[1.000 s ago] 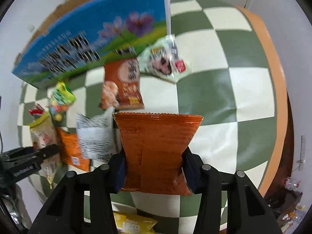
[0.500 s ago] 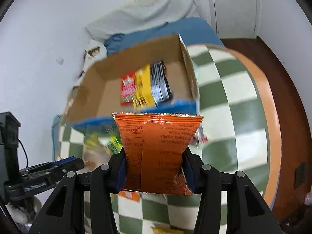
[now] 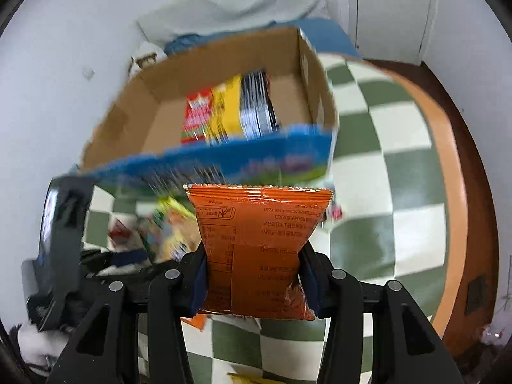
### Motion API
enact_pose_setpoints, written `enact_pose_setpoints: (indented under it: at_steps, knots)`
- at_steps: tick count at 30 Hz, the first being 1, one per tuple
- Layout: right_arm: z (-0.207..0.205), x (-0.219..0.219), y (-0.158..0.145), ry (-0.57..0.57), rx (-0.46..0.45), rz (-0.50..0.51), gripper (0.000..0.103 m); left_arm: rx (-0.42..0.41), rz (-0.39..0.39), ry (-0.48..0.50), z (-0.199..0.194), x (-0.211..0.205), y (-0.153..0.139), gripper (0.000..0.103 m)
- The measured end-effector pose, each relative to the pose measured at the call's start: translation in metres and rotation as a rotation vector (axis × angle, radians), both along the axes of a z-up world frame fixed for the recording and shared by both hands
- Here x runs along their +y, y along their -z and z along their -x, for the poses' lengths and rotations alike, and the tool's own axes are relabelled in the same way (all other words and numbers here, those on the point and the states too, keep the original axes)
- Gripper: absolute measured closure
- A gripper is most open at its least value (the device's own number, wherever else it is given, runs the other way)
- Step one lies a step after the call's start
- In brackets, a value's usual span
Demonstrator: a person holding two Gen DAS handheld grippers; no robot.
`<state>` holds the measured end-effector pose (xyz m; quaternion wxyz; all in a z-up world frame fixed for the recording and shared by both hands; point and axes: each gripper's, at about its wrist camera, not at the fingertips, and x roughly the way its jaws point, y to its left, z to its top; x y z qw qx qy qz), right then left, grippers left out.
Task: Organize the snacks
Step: 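Lift both packets into the cardboard box and open both tools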
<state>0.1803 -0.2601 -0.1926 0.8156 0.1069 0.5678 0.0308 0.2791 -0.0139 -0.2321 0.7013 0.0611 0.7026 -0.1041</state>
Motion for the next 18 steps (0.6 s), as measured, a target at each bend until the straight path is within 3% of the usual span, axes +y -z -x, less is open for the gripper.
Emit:
enact_pose_setpoints:
  at_steps: [2, 6, 7, 8, 10, 13, 18]
  knots:
    - [0.005, 0.000, 0.014, 0.004, 0.027, 0.005, 0.052, 0.017, -0.011, 0.006, -0.004, -0.006, 0.013, 0.027]
    - [0.012, 0.000, 0.031, 0.004, 0.060, 0.005, 0.052, 0.063, 0.014, -0.037, -0.008, -0.005, 0.037, 0.029]
    - [0.013, -0.001, 0.032, 0.004, 0.063, 0.005, 0.052, 0.052, 0.030, -0.051, -0.007, -0.003, 0.037, 0.034]
    - [0.014, -0.002, 0.034, 0.005, 0.067, 0.003, 0.052, 0.032, 0.041, -0.045, -0.003, -0.002, 0.033, 0.045]
    - [0.017, -0.003, 0.033, 0.004, 0.065, 0.001, 0.052, 0.011, 0.031, -0.018, 0.007, -0.003, 0.023, 0.054]
    - [0.020, -0.006, 0.025, 0.004, 0.051, -0.005, 0.052, -0.027, 0.048, -0.011, 0.021, 0.001, 0.002, 0.056]
    - [0.018, -0.012, -0.004, 0.002, -0.004, -0.033, 0.052, -0.096, 0.153, -0.053, 0.040, 0.014, -0.059, 0.057]
